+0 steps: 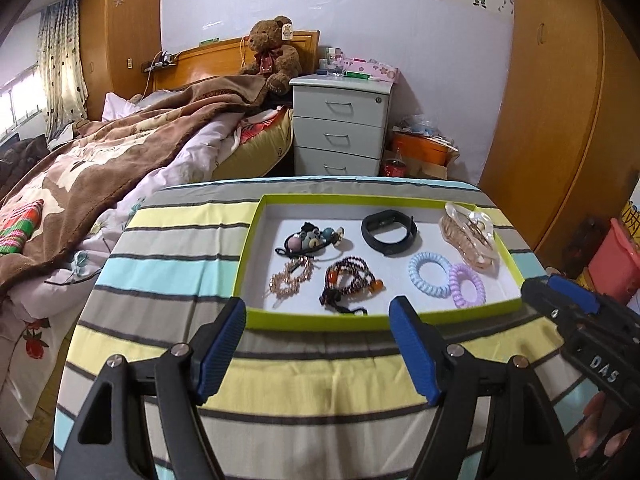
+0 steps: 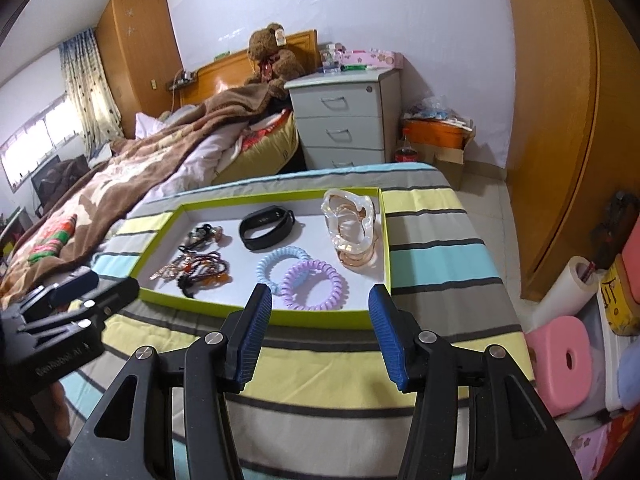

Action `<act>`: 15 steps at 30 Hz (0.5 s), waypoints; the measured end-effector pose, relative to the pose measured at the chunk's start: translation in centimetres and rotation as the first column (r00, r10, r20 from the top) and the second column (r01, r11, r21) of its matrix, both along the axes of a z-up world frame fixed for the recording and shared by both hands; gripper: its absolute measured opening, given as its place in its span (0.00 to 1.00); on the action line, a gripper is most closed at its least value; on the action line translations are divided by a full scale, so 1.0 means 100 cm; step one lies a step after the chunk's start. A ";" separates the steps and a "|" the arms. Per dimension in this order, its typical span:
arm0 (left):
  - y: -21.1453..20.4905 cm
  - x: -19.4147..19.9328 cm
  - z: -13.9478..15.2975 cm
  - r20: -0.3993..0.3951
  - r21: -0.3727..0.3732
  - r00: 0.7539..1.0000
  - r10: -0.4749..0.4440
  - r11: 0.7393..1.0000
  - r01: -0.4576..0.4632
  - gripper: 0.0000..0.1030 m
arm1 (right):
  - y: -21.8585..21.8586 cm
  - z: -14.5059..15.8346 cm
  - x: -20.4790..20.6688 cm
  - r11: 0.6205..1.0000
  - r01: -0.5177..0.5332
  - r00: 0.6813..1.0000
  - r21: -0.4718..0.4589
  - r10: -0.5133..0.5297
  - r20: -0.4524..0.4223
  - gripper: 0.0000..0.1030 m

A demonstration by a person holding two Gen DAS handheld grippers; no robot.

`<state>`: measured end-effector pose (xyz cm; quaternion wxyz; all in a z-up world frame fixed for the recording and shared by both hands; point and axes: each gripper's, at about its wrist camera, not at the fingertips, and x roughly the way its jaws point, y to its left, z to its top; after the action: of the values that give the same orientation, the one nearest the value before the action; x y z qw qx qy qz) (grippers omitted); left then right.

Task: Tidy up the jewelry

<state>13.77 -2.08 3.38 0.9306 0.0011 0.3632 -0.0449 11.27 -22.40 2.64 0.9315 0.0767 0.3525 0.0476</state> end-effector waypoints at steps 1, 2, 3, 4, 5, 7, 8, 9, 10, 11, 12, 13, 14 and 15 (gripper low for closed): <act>0.000 -0.004 0.000 0.002 -0.001 1.000 0.001 1.000 -0.001 0.74 | 0.000 0.001 -0.004 1.000 0.001 1.000 0.003 -0.001 0.007 0.50; 0.000 -0.008 -0.001 0.004 0.003 1.000 0.002 1.000 -0.002 0.74 | 0.001 0.003 -0.009 1.000 0.000 1.000 0.006 0.000 0.013 0.50; -0.001 -0.011 -0.001 0.005 0.008 1.000 0.002 1.000 -0.002 0.74 | 0.001 0.004 -0.013 1.000 0.000 1.000 0.009 0.000 0.019 0.50; -0.001 -0.015 -0.001 0.010 0.010 1.000 0.003 1.000 -0.003 0.74 | 0.002 0.005 -0.017 1.000 0.001 1.000 0.009 -0.001 0.026 0.50; -0.002 -0.020 -0.001 0.014 0.011 1.000 0.003 1.000 -0.003 0.74 | 0.003 0.006 -0.022 1.000 0.000 0.999 0.004 -0.001 0.035 0.50; -0.001 -0.027 -0.001 0.022 0.010 1.000 0.009 1.000 -0.009 0.74 | 0.004 0.007 -0.028 1.000 -0.003 0.999 0.005 0.003 0.044 0.50; 0.000 -0.031 -0.001 0.028 0.009 1.000 0.009 1.000 -0.009 0.74 | 0.006 0.007 -0.033 1.000 -0.006 0.999 0.009 0.005 0.051 0.50; 0.000 -0.034 -0.001 0.034 0.010 0.999 0.010 1.000 -0.011 0.74 | 0.006 0.007 -0.035 1.000 -0.006 0.998 0.011 0.005 0.055 0.50; 0.000 -0.038 -0.001 0.040 0.015 0.999 0.016 1.000 -0.017 0.74 | 0.008 0.007 -0.039 1.000 -0.007 0.998 0.011 0.006 0.060 0.50; 0.000 -0.041 -0.001 0.045 0.019 0.999 0.021 1.000 -0.022 0.74 | 0.008 0.007 -0.041 1.000 -0.009 0.998 0.009 0.009 0.061 0.50; 0.001 -0.044 0.000 0.051 0.020 0.998 0.024 0.999 -0.025 0.74 | 0.009 0.006 -0.043 1.000 -0.010 0.998 0.008 0.009 0.063 0.50; 0.002 -0.047 0.000 0.057 0.018 0.998 0.027 0.999 -0.028 0.74 | 0.010 0.005 -0.046 1.000 -0.008 0.998 0.008 0.007 0.067 0.50; 0.002 -0.049 0.000 0.060 0.017 0.998 0.027 0.999 -0.028 0.76 | 0.011 0.005 -0.048 1.000 -0.007 0.998 0.009 0.006 0.068 0.50; 0.002 -0.052 0.000 0.063 0.018 0.998 0.028 0.999 -0.029 0.78 | 0.011 0.004 -0.049 1.000 -0.008 0.998 0.011 0.007 0.068 0.50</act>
<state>8.55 -1.87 3.36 0.9420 0.0059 0.3345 -0.0282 6.39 -21.31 3.06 0.9423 0.0789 0.3204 0.0556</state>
